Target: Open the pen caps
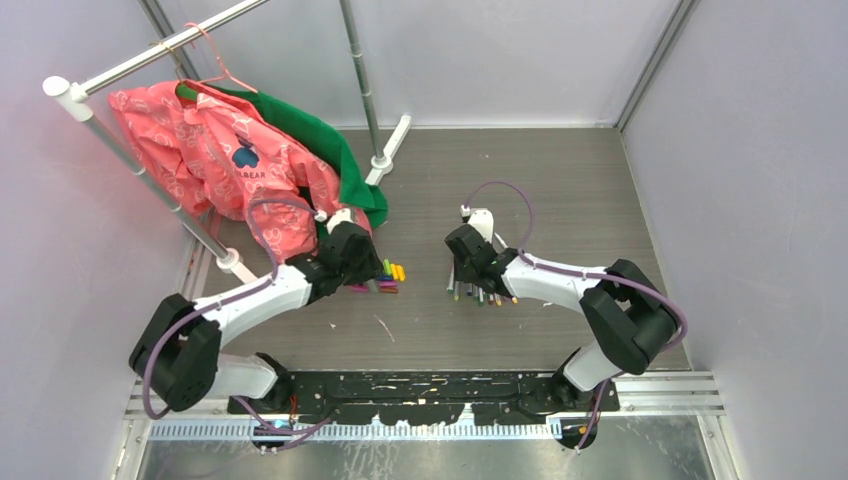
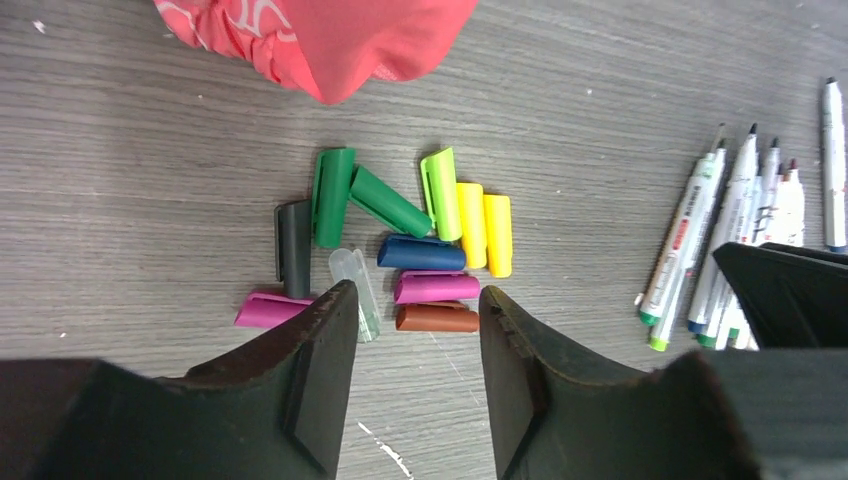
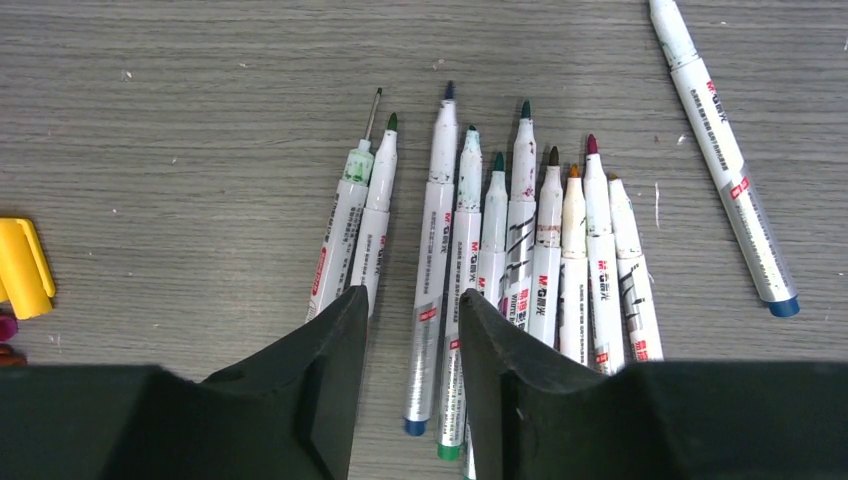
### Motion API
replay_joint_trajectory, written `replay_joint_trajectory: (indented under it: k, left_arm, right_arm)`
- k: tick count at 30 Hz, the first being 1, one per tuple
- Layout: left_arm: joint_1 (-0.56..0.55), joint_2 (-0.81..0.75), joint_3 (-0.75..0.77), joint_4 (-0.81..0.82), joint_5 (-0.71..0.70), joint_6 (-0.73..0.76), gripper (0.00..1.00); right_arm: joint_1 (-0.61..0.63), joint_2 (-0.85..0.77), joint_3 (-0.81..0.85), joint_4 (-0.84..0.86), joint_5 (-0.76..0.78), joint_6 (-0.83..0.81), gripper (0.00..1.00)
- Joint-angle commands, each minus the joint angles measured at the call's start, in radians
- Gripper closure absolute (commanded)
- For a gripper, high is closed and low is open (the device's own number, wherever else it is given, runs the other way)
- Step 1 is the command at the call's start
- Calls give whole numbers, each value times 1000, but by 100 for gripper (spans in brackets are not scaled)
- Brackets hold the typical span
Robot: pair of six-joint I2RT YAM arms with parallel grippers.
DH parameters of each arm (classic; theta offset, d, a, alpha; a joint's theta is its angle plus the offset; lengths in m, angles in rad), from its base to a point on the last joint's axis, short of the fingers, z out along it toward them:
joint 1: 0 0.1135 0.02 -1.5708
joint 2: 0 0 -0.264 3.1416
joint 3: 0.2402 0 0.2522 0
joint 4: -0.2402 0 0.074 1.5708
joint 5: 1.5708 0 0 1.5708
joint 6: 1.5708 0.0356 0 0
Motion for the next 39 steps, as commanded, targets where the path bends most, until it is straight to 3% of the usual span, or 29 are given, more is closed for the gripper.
replay_joint_trajectory:
  k: [1, 8, 9, 10, 11, 23, 27, 31, 39]
  left_arm:
    - [-9, -101, 0, -26, -58, -2, 50]
    - [-44, -238, 33, -130, -143, 23, 32]
    - [-47, -259, 43, -148, -155, 28, 26]
    - [-50, -276, 52, -163, -164, 35, 10]
    - [-51, -291, 60, -177, -173, 43, 7]
    - [-74, -492, 39, -212, -433, 134, 1]
    - [-74, -516, 12, -147, -546, 185, 2]
    - [-73, -520, -53, 28, -612, 279, 2]
    - [-73, -414, -113, 227, -694, 436, 0]
  right_arm:
    - [-4, -56, 46, 5, 22, -2, 54]
    - [-3, -205, 42, -51, 31, -53, 45]
    - [-4, -231, 40, -56, 38, -61, 42]
    - [-3, -257, 36, -61, 50, -69, 38]
    - [-3, -284, 32, -62, 71, -72, 36]
    - [-3, -476, -3, -124, 505, -81, 8]
    - [-3, -470, -2, -135, 618, -68, 7]
    - [-3, -438, 7, -148, 686, -67, 6]
    - [-4, -429, -36, -71, 687, -124, 9]
